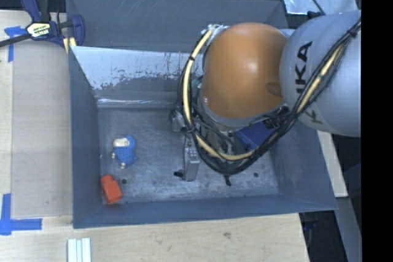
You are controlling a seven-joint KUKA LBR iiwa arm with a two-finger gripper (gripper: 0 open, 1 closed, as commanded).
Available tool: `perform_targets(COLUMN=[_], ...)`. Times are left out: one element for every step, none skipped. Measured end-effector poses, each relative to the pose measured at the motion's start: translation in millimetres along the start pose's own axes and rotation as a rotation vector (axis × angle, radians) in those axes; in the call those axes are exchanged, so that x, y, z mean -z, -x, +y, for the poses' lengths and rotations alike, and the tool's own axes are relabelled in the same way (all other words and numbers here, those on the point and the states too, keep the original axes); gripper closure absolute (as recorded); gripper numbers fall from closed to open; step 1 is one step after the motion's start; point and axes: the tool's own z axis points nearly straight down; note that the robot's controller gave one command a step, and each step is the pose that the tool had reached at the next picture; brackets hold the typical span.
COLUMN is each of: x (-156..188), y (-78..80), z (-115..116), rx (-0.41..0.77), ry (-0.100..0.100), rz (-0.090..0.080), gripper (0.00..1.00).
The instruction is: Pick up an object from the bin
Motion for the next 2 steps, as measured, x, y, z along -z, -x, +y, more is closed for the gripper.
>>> perform_targets(x=[-42, -168], y=[7.6, 58.4], z=[95, 50], rx=[-0.026, 0.201], ry=[0.005, -0.001], rz=[-0.006, -0.006], gripper=[0.0, 0.0])
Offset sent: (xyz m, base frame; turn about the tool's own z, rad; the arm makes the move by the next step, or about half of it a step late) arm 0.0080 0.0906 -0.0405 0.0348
